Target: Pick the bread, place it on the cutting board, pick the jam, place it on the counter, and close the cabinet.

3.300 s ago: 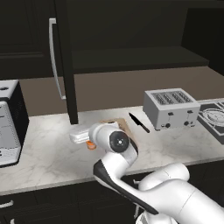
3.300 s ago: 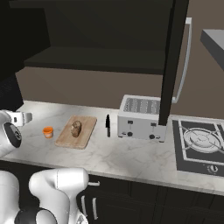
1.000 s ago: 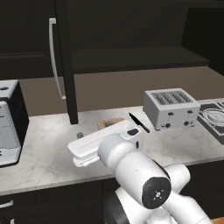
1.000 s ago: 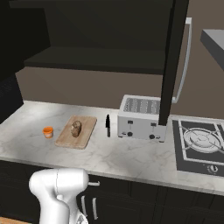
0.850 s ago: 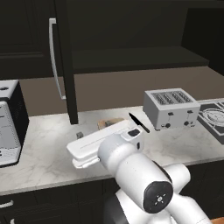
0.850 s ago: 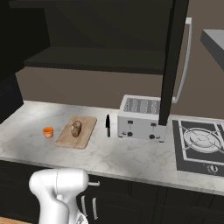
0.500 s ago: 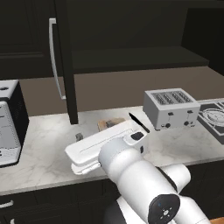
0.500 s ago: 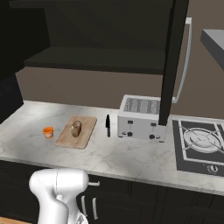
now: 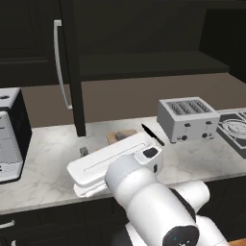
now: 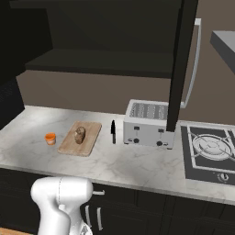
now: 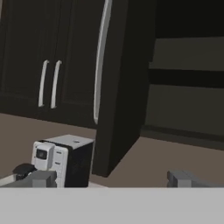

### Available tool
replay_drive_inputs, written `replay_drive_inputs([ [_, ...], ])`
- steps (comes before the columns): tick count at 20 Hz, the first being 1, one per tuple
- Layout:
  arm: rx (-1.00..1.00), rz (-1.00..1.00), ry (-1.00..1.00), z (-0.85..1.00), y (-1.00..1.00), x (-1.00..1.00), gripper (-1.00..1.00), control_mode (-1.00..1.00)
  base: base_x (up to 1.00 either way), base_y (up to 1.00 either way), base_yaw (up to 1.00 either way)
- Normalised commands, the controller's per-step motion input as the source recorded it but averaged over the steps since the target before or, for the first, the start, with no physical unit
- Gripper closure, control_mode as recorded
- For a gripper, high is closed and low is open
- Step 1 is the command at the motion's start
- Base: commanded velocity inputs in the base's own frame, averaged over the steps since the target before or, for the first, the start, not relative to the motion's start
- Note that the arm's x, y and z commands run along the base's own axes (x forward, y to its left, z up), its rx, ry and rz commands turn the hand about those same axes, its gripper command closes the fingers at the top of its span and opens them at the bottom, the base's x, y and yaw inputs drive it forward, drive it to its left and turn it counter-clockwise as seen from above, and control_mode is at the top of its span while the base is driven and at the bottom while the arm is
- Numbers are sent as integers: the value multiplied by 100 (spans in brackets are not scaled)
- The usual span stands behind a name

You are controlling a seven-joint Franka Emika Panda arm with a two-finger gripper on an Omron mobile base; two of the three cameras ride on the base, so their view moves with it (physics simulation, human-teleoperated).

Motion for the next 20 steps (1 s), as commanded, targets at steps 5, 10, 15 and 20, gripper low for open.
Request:
replay_drive_inputs([
  [5,0,0,0,1,21,0,-100,-100,0,0,0],
  [10,0,0,-2,6,20,0,-100,-100,0,0,0],
  [15,0,0,-3,15,14,0,-100,-100,0,0,0],
  [20,0,0,-5,15,15,0,-100,-100,0,0,0],
])
